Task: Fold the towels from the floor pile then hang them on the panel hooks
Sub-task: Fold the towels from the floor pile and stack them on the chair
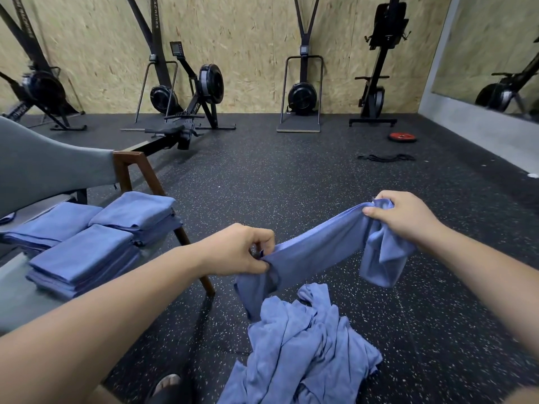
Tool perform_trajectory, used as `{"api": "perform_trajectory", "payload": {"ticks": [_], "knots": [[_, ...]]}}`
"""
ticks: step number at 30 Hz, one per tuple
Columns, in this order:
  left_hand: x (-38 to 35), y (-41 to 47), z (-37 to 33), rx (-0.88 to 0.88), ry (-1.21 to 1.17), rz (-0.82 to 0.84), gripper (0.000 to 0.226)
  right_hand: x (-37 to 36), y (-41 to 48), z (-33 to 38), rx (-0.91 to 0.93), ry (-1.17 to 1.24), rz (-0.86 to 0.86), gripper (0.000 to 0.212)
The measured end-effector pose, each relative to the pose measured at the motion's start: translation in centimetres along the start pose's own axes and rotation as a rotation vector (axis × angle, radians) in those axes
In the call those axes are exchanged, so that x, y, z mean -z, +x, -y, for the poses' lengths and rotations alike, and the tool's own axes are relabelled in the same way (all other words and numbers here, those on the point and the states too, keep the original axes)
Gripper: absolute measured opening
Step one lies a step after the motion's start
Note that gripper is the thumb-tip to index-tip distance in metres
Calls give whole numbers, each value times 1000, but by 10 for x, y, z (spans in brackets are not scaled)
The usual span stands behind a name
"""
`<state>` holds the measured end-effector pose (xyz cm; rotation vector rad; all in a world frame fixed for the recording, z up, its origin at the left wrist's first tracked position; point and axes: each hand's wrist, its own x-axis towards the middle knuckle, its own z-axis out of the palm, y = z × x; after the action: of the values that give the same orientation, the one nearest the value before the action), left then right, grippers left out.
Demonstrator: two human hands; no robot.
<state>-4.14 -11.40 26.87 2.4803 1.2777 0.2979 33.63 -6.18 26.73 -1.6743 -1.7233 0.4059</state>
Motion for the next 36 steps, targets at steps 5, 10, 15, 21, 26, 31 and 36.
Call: {"api": "perform_trajectory", "payload": {"ticks": [5, 10, 15, 21, 26, 31, 36], "knots": [[-1, 0, 16, 24, 159, -39, 24, 3, 5, -5, -33, 14, -13, 25], [4, 0, 30, 86, 148, -130, 24, 5, 4, -5, -42, 52, -12, 21], [15, -3, 37, 169, 89, -143, 18, 8, 5, -6, -42, 73, -23, 19], [28, -11, 47, 255, -130, -176, 11, 8, 3, -9, -49, 68, -8, 21], [31, -15, 48, 266, -433, -255, 20, 5, 1, -9, -57, 87, 4, 24], [34, -18, 45, 239, -491, -315, 22, 5, -3, -8, -71, 49, 51, 24], [37, -21, 48, 246, -544, -295, 5, 4, -2, -14, -76, 5, 62, 25]]}}
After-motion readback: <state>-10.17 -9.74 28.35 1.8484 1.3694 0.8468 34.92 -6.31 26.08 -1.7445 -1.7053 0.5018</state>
